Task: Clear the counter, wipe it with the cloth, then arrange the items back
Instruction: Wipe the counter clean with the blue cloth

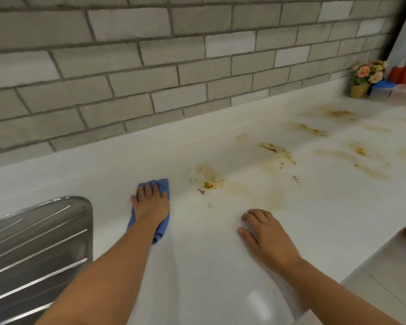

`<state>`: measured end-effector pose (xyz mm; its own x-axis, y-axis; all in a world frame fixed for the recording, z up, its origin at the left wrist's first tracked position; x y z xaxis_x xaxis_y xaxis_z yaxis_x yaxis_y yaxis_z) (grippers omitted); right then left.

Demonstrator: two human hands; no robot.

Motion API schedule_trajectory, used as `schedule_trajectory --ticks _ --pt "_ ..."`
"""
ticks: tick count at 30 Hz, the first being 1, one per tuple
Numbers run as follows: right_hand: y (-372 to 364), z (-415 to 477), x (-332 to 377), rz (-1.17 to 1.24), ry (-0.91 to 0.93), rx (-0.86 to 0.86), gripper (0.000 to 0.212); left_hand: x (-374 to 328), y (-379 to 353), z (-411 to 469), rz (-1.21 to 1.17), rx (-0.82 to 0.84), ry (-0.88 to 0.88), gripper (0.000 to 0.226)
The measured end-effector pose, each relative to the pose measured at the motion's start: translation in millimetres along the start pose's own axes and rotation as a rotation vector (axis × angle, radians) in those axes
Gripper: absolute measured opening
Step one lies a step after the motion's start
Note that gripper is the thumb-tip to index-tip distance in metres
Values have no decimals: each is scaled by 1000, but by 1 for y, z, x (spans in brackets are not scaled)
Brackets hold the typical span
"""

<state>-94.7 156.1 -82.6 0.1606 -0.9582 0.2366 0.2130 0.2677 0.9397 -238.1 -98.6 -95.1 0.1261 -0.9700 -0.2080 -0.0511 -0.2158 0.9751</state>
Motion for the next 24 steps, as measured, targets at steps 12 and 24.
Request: schedule_trajectory --ticks 12,24 --pt "3 0 7 -60 -42 24 69 -9 -6 -30 22 42 -462 57" --pt "-1 1 3 -62 -71 35 89 -103 -32 -75 -9 120 -728 59"
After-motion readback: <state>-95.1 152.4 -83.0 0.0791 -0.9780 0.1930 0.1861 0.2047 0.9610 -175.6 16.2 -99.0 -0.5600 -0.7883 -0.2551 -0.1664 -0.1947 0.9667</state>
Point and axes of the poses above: each hand's wrist, its own z-axis towards the middle knuckle, its own y-axis out of the back of the hand, x = y × z, the point moved 9 cm from there along z, towards the middle knuckle, and after that the axes turned 6 degrees about -z, right-handed, at the moved point
